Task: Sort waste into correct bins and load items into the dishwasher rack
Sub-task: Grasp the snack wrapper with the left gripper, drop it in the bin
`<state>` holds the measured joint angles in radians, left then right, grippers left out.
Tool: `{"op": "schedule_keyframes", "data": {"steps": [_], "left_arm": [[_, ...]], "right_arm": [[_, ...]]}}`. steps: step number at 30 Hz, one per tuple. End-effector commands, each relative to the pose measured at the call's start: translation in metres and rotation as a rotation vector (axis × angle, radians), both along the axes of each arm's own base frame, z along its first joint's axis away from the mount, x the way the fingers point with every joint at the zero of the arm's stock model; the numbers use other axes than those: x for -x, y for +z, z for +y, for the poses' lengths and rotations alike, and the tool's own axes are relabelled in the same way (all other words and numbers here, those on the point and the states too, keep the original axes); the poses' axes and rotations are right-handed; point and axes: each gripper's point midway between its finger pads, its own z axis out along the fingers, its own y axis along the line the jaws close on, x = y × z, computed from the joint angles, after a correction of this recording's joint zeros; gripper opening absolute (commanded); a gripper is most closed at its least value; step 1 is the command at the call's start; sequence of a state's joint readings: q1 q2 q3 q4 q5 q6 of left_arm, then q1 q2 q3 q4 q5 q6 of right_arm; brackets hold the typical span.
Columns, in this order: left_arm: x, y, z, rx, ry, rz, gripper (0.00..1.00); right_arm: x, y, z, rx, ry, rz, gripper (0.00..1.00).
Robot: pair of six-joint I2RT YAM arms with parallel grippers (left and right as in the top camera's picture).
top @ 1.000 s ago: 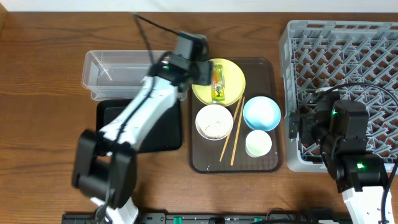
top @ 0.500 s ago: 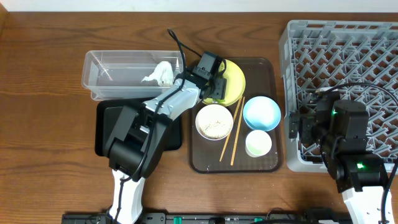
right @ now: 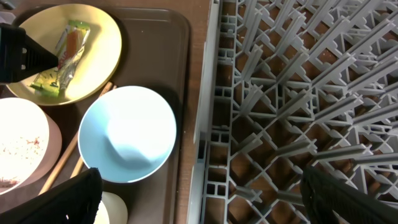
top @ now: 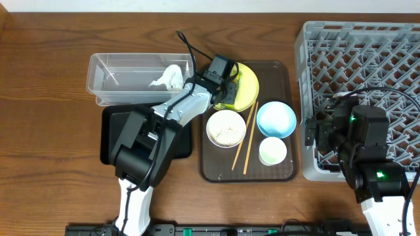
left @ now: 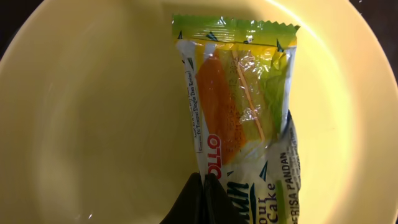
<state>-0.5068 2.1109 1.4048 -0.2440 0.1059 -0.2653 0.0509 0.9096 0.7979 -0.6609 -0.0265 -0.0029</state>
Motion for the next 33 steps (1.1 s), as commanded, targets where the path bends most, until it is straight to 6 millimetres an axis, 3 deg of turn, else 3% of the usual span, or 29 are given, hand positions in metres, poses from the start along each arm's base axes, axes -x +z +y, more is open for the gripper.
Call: {"op": "schedule_keyframes", "data": {"steps": [1,6,9,11,15,19,25,26,28,30,33], "left_arm": [[-0.01,0.044,0.005,0.039,0.017,-0.076,0.06],[-0.02,0.119,0.032,0.082,0.079,-0.204,0.06],[-0.024,0.149,0.069,0.039,0.171,-0.257,0.06],[-0.025,0.159,0.101,-0.005,0.275,-0.27,0.06],[-0.025,0.153,0.162,-0.059,0.508,-0.225,0.06],[-0.022,0.137,0.205,-0.036,0.699,-0.147,0.05],[-0.022,0.123,0.236,-0.026,0.808,-0.101,0.09],[-0.022,0.123,0.238,-0.027,0.812,-0.101,0.14],[-0.022,0.123,0.239,-0.027,0.815,-0.101,0.35],[-0.022,0.124,0.239,-0.026,0.815,-0.102,0.4],[-0.021,0.13,0.239,-0.025,0.808,-0.111,0.64]], "right_arm": [[-0.003,0.009,0.001,-0.012,-0.007,-0.022,0.99],[-0.003,0.009,0.001,-0.012,-0.007,-0.021,0.99],[-0.003,0.009,0.001,-0.012,-0.007,-0.021,0.99],[-0.003,0.009,0.001,-0.012,-0.007,-0.022,0.99],[-0.003,0.009,0.001,-0.012,-0.007,-0.022,0.99],[-0.003,0.009,0.001,-0.012,-0.007,-0.022,0.99],[-0.003,0.009,0.001,-0.012,-0.007,-0.022,0.99],[-0.003,0.009,0.001,-0.012,-0.007,-0.022,0.99],[-0.003,0.009,0.001,-0.012,-0.007,-0.022,0.99],[-0.003,0.009,0.001,-0.012,-0.007,-0.022,0.99],[-0.003,0.009,0.001,-0.012,-0.007,-0.022,0.99]]}}
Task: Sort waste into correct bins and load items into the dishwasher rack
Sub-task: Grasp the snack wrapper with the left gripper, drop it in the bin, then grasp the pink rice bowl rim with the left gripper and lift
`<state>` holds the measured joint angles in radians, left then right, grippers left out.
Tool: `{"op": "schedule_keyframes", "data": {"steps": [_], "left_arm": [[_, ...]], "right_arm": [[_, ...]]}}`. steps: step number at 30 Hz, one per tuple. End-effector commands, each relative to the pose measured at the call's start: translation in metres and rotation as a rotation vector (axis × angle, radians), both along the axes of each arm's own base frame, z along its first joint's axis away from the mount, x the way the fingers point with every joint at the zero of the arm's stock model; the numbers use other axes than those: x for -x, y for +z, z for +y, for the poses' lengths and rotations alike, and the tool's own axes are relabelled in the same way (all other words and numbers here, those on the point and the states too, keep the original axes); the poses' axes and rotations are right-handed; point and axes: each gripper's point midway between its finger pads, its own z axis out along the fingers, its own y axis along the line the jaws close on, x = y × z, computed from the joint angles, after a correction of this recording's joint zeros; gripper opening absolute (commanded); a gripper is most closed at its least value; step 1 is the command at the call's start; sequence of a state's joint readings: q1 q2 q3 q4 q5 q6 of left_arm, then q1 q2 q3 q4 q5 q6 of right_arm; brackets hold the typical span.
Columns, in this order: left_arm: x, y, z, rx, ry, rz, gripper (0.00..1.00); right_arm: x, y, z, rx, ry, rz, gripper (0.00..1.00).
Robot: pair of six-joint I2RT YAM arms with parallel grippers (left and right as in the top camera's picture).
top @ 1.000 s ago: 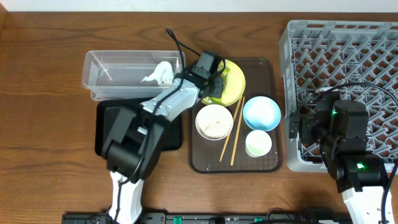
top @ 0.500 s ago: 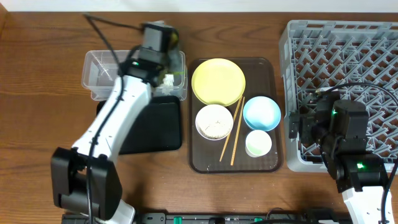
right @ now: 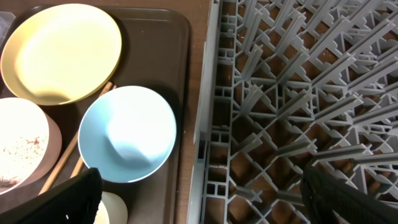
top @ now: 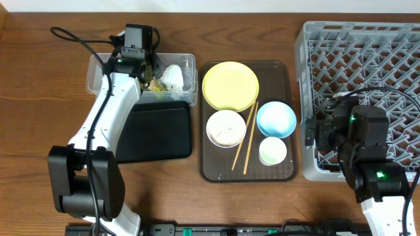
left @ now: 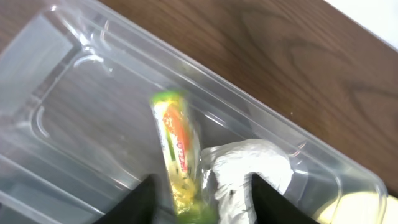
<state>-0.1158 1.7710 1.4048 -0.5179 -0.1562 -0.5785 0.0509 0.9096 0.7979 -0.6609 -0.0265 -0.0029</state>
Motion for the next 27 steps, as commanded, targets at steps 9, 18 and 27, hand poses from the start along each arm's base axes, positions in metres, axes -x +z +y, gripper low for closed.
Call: {"op": "schedule_keyframes", "data": {"steps": [9,18,27], "left_arm": [[0.037,0.071,-0.038,-0.026,-0.138,-0.088,0.72],[0.093,0.035,-0.151,-0.068,-0.452,0.077,0.68],[0.133,-0.035,-0.241,-0.138,-0.686,0.208,0.66]], "right_arm": [[-0.003,0.009,0.001,-0.012,-0.007,-0.022,0.99],[-0.003,0.009,0.001,-0.013,-0.008,-0.022,0.99],[-0.003,0.009,0.001,-0.015,-0.01,-0.021,0.99]]}}
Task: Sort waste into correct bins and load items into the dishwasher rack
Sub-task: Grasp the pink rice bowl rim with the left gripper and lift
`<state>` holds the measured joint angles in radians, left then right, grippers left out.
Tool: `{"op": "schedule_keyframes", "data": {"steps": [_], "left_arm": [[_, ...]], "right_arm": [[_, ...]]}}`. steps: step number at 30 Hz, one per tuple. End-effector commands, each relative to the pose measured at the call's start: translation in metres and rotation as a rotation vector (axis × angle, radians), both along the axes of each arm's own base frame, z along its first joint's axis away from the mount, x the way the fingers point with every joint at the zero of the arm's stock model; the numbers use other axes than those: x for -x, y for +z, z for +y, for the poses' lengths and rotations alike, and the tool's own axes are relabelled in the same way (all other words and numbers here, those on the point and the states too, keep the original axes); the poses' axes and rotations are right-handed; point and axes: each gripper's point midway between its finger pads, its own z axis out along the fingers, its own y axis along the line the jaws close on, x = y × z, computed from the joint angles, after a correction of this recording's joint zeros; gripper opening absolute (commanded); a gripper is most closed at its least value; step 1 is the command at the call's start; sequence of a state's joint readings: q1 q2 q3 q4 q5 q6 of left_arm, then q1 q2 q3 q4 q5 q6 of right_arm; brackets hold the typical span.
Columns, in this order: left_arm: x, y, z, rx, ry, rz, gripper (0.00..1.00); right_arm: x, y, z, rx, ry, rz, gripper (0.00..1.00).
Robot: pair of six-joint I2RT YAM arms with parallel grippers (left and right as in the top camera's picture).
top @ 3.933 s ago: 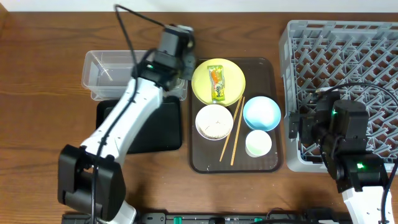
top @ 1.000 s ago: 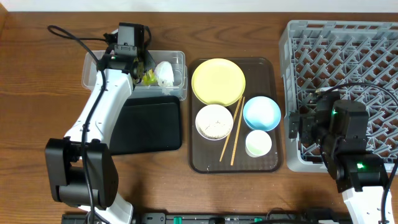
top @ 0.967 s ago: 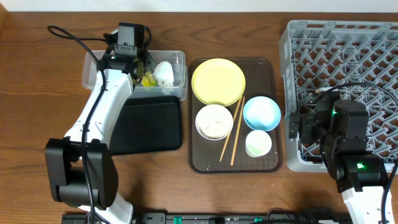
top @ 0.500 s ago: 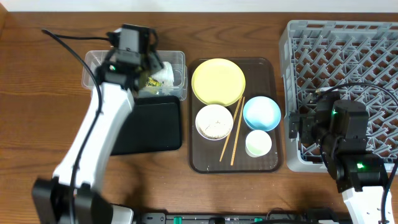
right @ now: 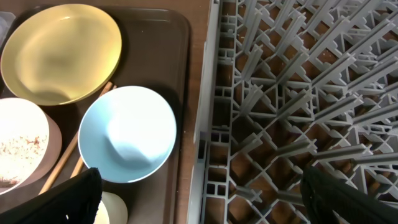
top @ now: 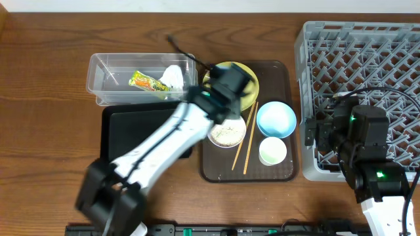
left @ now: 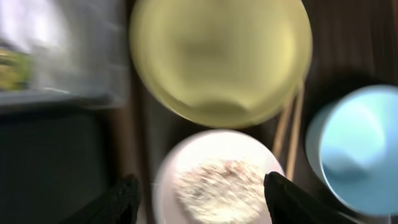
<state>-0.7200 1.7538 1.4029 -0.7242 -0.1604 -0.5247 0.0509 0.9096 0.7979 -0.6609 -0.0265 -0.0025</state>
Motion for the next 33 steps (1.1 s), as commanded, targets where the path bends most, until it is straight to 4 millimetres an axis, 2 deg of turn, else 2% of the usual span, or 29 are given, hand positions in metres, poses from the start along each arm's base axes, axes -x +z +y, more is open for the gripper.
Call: {"op": "schedule_keyframes", "data": {"steps": [1,6,12,16,27,33], "left_arm": [[0.011,-0.024,-0.019,-0.037,-0.058,0.029,0.65],[0.017,-0.047,-0.044,-0.046,-0.11,0.037,0.62],[0.025,-0.073,-0.052,-0.082,-0.136,0.076,0.56],[0.029,-0.081,-0.058,-0.066,-0.151,0.103,0.45],[0.042,-0.105,-0.064,-0.057,-0.175,0.188,0.44],[0.041,-0.104,-0.065,-0.053,-0.176,0.183,0.31]], "right_arm": [[-0.003,0.009,0.001,-0.015,-0.009,-0.021,0.99],[-0.002,0.008,0.001,-0.014,-0.009,-0.017,0.99],[-0.002,0.008,0.001,-0.014,-0.009,-0.014,0.99],[-0.002,0.008,0.001,-0.014,-0.009,-0.015,0.99],[-0.001,0.007,0.001,-0.014,-0.009,-0.012,0.99],[-0.001,0.007,0.001,-0.014,-0.009,-0.011,0.99]]}}
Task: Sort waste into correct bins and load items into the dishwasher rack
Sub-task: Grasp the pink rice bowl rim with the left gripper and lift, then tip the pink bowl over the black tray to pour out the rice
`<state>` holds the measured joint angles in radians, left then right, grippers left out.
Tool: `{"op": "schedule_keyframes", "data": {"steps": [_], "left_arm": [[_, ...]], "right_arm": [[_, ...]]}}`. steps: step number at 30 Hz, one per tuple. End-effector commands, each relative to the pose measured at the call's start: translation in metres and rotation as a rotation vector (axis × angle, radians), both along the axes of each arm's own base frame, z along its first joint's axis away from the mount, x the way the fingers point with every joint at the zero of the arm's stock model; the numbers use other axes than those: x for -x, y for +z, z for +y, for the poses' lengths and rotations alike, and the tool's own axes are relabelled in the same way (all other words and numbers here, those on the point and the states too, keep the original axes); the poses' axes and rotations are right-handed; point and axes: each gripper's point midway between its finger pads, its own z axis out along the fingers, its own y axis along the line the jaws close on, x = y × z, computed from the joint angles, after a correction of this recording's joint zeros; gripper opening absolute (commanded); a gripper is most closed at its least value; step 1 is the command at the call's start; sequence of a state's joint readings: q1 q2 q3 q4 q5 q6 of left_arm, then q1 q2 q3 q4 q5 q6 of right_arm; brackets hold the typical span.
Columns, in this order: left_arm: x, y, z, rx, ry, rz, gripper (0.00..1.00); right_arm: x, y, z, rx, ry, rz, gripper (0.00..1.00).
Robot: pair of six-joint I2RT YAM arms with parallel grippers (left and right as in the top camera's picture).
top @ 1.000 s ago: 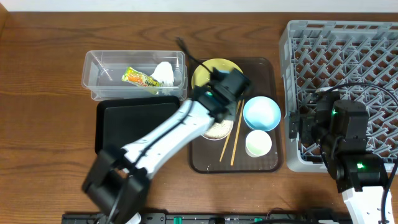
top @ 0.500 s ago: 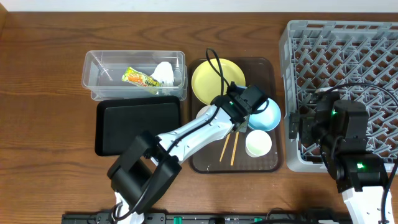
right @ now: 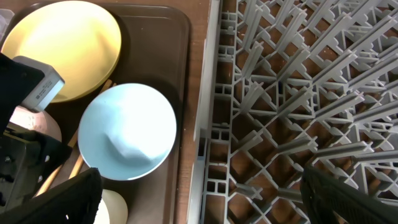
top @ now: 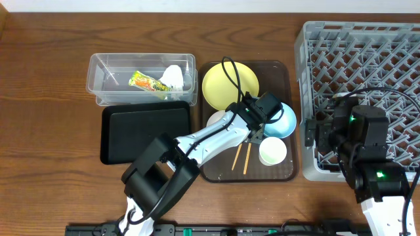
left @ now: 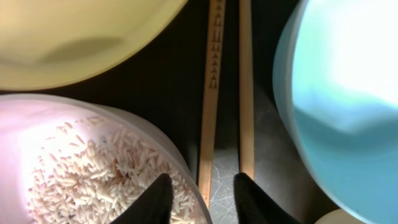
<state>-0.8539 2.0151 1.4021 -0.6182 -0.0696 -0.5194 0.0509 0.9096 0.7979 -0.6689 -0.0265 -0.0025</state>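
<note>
My left gripper [left: 202, 200] is open, low over the brown tray [top: 282, 72]. Two wooden chopsticks [left: 211, 93] lie side by side between its fingers; their near ends show in the overhead view as chopsticks [top: 237, 157]. The left finger hangs over the rim of the pink bowl of rice [left: 81, 168]. To the right sits the blue bowl [left: 336, 93]. The yellow plate [top: 226, 82] is bare. A snack wrapper [top: 147, 82] and a white tissue [top: 174, 77] lie in the clear bin [top: 98, 72]. My right gripper [right: 199, 199] stands open at the left edge of the grey rack [top: 361, 65].
A black tray [top: 141, 131] lies in front of the clear bin. A small pale cup [top: 272, 152] stands on the brown tray just in front of the blue bowl [top: 279, 121]. The rack [right: 298, 93] holds no dishes.
My left gripper was open above the plate and the rice bowl; it is now lower, astride the chopsticks between the rice bowl and the blue bowl. The right arm has not moved.
My left gripper was shut on the snack wrapper on the yellow plate. Then it was open over the clear bin with the wrapper beneath it. After that the wrapper lay in the bin and the gripper was back over the tray, now at the chopsticks.
</note>
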Motion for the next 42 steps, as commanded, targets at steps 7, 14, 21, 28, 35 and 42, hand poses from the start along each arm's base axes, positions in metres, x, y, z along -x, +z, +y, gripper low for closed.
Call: {"op": "schedule_keyframes", "data": {"steps": [7,14,21,28,35,42], "left_arm": [[0.006,-0.005,0.003,-0.017,-0.007,0.026,0.09],[0.005,0.02,0.003,0.015,-0.008,-0.006,0.06],[0.005,0.092,0.018,0.091,-0.034,-0.093,0.06],[0.002,0.135,0.074,0.209,0.075,-0.002,0.06],[0.0,0.142,0.11,0.545,-0.01,0.206,0.06],[0.008,0.127,0.156,0.83,0.032,0.287,0.06]], "right_arm": [[-0.002,0.009,0.001,-0.014,-0.009,-0.019,0.99],[-0.002,0.009,0.001,-0.014,-0.01,-0.018,0.99],[-0.003,0.009,0.001,-0.014,-0.009,-0.019,0.99],[-0.002,0.009,0.001,-0.014,-0.009,-0.019,0.99],[-0.002,0.009,0.001,-0.014,-0.009,-0.018,0.99],[-0.002,0.008,0.001,-0.013,-0.009,-0.015,0.99]]}}
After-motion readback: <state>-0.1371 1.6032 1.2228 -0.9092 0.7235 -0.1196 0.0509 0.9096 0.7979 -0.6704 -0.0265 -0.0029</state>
